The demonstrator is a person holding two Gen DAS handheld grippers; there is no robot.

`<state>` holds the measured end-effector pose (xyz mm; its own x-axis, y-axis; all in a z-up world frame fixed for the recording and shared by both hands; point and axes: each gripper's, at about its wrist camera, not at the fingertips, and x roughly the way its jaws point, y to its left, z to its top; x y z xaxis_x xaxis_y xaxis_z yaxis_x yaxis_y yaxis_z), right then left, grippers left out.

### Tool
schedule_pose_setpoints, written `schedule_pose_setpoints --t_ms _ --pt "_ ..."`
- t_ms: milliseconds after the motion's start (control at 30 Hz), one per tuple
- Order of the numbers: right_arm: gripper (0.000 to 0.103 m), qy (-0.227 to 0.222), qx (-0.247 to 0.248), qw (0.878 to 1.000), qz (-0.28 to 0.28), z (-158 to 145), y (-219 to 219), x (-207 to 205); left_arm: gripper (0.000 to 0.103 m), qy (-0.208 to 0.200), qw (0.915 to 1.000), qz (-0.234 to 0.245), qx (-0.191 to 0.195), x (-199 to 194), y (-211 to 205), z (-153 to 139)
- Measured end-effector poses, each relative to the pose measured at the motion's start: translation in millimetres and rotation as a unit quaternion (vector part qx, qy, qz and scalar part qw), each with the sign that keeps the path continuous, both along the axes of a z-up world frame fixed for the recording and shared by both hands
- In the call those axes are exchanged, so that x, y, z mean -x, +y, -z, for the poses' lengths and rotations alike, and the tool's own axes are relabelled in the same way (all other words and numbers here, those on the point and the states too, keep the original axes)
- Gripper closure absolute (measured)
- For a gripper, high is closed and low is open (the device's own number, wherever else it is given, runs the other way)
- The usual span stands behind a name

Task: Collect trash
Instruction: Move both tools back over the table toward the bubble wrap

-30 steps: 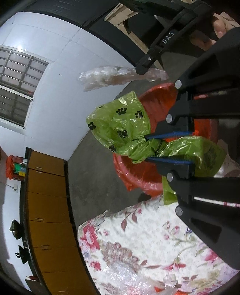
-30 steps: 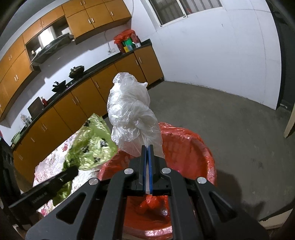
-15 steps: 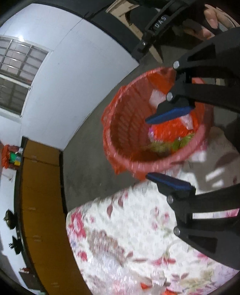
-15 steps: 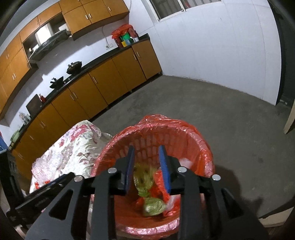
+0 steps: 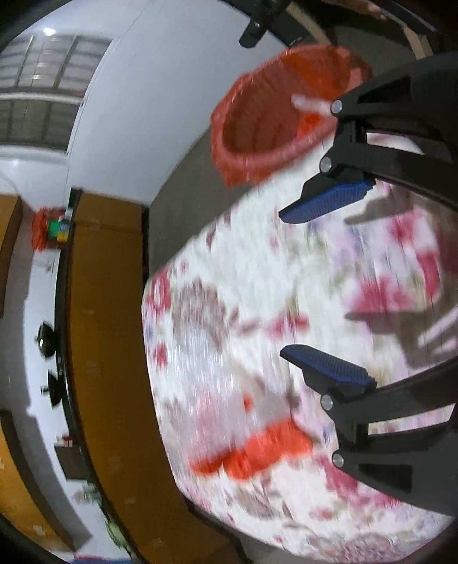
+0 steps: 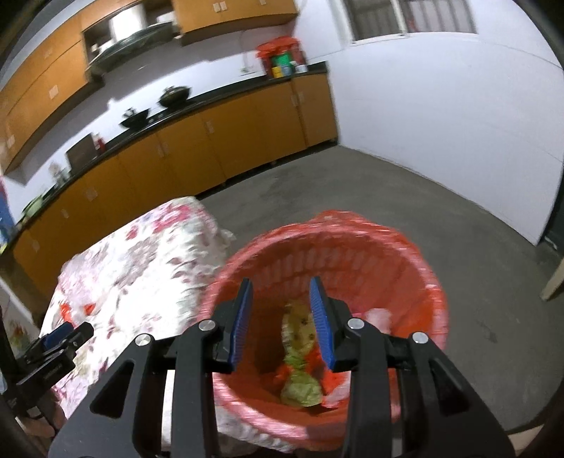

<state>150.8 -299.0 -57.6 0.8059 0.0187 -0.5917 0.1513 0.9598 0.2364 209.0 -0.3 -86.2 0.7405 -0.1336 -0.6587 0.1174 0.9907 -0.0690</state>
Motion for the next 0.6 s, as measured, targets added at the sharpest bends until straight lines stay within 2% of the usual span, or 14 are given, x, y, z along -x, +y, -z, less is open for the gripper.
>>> schedule_pose_setpoints --t_ms 133,333,600 --pt "0.068 -0.002 0.009 0.998 -0.056 -5.7 44.1 -16.9 0.031 -0.015 0.9982 -0.058 -0.008 7.1 46.5 0.7" --pt "0.068 -0.010 0.027 0.988 -0.151 -16.3 129.5 -50.3 0.025 -0.044 0.9881 -0.145 -0.022 20.6 113.6 -2.0" --pt "0.068 0.001 0.039 0.971 -0.236 -3.6 232.8 -122.8 0.023 -0.063 0.9761 -0.208 -0.012 40.4 172.1 -5.1"
